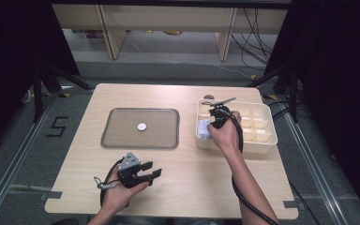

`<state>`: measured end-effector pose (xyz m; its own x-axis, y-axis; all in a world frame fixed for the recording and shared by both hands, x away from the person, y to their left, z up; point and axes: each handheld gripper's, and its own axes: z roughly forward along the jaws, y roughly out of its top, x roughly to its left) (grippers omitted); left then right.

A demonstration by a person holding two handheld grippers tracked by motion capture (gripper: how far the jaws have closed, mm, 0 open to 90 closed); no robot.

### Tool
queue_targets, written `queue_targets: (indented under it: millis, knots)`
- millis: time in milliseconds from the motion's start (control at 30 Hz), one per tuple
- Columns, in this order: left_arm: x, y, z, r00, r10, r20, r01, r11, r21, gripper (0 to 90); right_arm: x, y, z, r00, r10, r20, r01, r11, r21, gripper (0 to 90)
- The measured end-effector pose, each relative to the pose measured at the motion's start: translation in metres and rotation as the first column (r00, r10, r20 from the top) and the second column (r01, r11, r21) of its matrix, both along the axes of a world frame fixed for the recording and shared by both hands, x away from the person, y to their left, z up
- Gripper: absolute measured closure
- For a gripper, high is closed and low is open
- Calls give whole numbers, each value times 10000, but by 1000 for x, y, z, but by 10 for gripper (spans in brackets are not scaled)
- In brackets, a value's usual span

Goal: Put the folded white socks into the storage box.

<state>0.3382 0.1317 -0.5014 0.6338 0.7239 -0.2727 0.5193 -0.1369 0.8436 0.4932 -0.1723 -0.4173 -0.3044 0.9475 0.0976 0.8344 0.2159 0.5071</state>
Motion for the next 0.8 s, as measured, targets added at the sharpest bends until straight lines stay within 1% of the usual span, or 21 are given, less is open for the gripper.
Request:
queue_targets:
  millis: [33, 67, 133, 200, 233, 267, 300, 333, 367, 400, 433, 467, 500, 567, 600, 633, 667, 700, 767, 800]
  knots:
    - [0, 0, 0, 10000, -67, -49, 67, 10000, 1, 485, 0, 1, 0, 9999, -46, -149, 46, 10000, 8, 884]
    - [0, 0, 0, 10000, -37, -14, 37, 10000, -25, 485, 0, 1, -1, 9998, -116, -177, 118, 9999, 73, 886]
    - [0, 0, 0, 10000, -48, -31, 48, 10000, -22, 485, 2, 1, -3, 9998, 40, -189, -39, 10000, 13, 889]
    - [0, 0, 0, 10000, -23, 46, 23, 10000, 33, 485, 2, 3, -4, 9996, -46, -296, 47, 10000, 25, 891]
    - [0, 0, 0, 9999, -73, 76, 73, 10000, 53, 485, 3, 3, -5, 9994, 111, -321, -110, 9999, 28, 892]
    - [0, -1, 0, 10000, -2, 82, 2, 10000, 11, 485, 3, 5, -5, 9993, 49, -373, -48, 10000, 17, 893]
    - [0, -1, 0, 10000, -71, 57, 72, 10000, -25, 485, 3, 6, -6, 9992, 166, -350, -169, 9998, -88, 893]
    - [0, 0, 1, 9999, -115, 25, 115, 9999, 41, 485, 4, 7, -7, 9990, 117, -442, -120, 9999, -72, 894]
    - [0, 0, 1, 10000, -81, 23, 81, 10000, 10, 485, 4, 6, -8, 9988, 204, -436, -205, 9998, -32, 894]
    - [0, 0, 0, 10000, -29, -32, 29, 10000, -9, 485, 4, 7, -8, 9986, 142, -508, -140, 9999, 44, 895]
    - [0, 0, 0, 10000, -16, -30, 16, 10000, -2, 485, 4, 6, -8, 9985, 135, -531, -131, 9999, 88, 895]
    - [0, 0, 0, 10000, -85, 12, 85, 10000, 22, 485, 5, 5, -8, 9986, 169, -497, -169, 9999, 16, 895]
    - [0, 0, 0, 9999, -92, 75, 91, 10000, 25, 485, 5, 6, -8, 9984, 105, -554, -106, 9999, -20, 894]
    - [0, -1, 0, 10000, -60, 33, 60, 9999, 87, 485, 6, 6, -9, 9985, 89, -533, -94, 9999, -96, 894]
    - [-1, -1, 1, 10000, -36, 22, 36, 9999, 158, 485, 6, 7, -9, 9983, 48, -589, -49, 10000, -21, 895]
    - [-1, -1, 1, 10000, -45, 44, 44, 9999, 155, 485, 6, 6, -9, 9982, 245, -554, -244, 9997, 19, 895]
    - [-1, -1, 1, 10000, -22, 42, 22, 9999, 153, 485, 6, 6, -10, 9980, 252, -579, -253, 9997, -5, 895]
    - [0, -1, 1, 9999, -86, 61, 86, 10000, 37, 485, 6, 7, -11, 9978, 262, -601, -260, 9997, 41, 895]
    - [0, 0, 1, 10000, -83, 53, 83, 10000, 32, 485, 6, 8, -12, 9972, 239, -707, -233, 9997, 96, 896]
    - [0, 0, 1, 10000, -81, 49, 80, 10000, 41, 485, 7, 7, -13, 9973, 328, -657, -327, 9995, 25, 897]
